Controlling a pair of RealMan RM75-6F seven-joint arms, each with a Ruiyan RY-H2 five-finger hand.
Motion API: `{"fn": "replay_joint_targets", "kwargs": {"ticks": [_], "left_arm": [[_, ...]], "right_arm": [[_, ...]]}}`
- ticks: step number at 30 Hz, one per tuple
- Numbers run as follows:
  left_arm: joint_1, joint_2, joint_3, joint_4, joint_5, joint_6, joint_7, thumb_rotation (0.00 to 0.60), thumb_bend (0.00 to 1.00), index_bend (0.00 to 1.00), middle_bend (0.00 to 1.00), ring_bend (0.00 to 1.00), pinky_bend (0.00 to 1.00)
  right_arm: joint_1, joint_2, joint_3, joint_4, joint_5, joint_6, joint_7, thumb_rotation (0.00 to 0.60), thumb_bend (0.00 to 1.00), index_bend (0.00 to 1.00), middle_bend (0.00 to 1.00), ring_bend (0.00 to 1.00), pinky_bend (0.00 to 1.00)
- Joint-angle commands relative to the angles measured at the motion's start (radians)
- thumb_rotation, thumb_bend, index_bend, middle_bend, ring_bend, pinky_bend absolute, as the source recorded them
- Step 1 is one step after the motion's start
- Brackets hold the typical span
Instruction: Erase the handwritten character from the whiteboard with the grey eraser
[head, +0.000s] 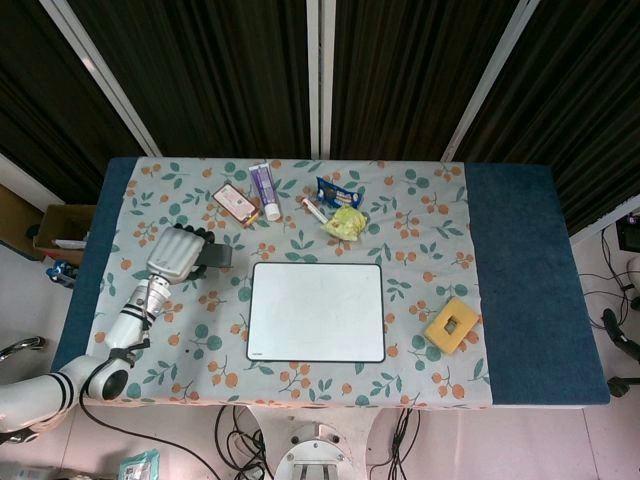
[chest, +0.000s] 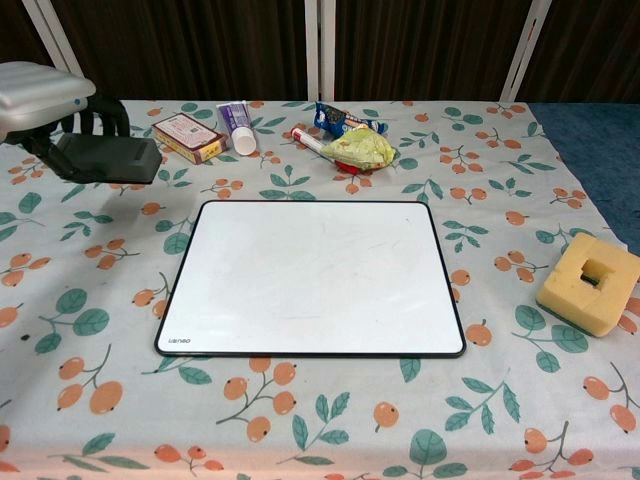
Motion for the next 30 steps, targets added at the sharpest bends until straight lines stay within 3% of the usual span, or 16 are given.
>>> {"fn": "replay_joint_targets", "kwargs": {"ticks": [1, 10, 16, 18, 22, 27, 29, 30], "left_arm": [[0.024, -0.025, 0.010, 0.057, 0.023, -0.014, -0.062, 0.600, 0.33, 0.56, 0.56, 0.46, 0.42], [0.036, -0.074, 0.023, 0.141, 0.068, -0.043, -0.112, 0.600, 0.27, 0.46, 0.44, 0.39, 0.41], [0.034, -0.065, 0.031, 0.148, 0.092, -0.084, -0.148, 0.600, 0.13, 0.15, 0.22, 0.22, 0.31], [0.032, -0.053, 0.032, 0.136, 0.092, -0.103, -0.159, 0.600, 0.10, 0.10, 0.17, 0.19, 0.28], [0.040, -0.039, 0.029, 0.117, 0.092, -0.103, -0.158, 0.600, 0.07, 0.08, 0.14, 0.17, 0.26], [0.082, 0.018, 0.023, 0.025, 0.130, -0.004, -0.169, 0.599, 0.06, 0.05, 0.10, 0.10, 0.23], [0.124, 0.067, 0.024, -0.055, 0.147, 0.074, -0.170, 0.526, 0.04, 0.04, 0.08, 0.08, 0.22], [0.147, 0.093, 0.029, -0.095, 0.157, 0.112, -0.170, 0.455, 0.04, 0.05, 0.08, 0.08, 0.21]], "right_arm": [[-0.001, 0.002, 0.000, -0.002, 0.002, -0.002, 0.000, 0.600, 0.26, 0.00, 0.00, 0.00, 0.00], [-0.004, 0.006, -0.001, -0.006, 0.005, -0.003, -0.001, 0.600, 0.26, 0.00, 0.00, 0.00, 0.00], [-0.007, 0.016, 0.001, -0.014, 0.012, -0.008, -0.003, 0.600, 0.26, 0.00, 0.00, 0.00, 0.00], [-0.007, 0.016, 0.000, -0.016, 0.013, -0.011, -0.005, 0.600, 0.26, 0.00, 0.00, 0.00, 0.00], [-0.008, 0.015, -0.001, -0.017, 0.013, -0.012, -0.008, 0.600, 0.26, 0.00, 0.00, 0.00, 0.00], [-0.025, 0.014, -0.007, 0.001, 0.020, -0.004, -0.012, 0.600, 0.26, 0.00, 0.00, 0.00, 0.00], [-0.043, 0.011, -0.018, 0.028, 0.031, -0.008, -0.025, 0.600, 0.25, 0.00, 0.00, 0.00, 0.00], [-0.053, 0.009, -0.026, 0.041, 0.039, -0.016, -0.029, 0.600, 0.25, 0.00, 0.00, 0.00, 0.00]]}}
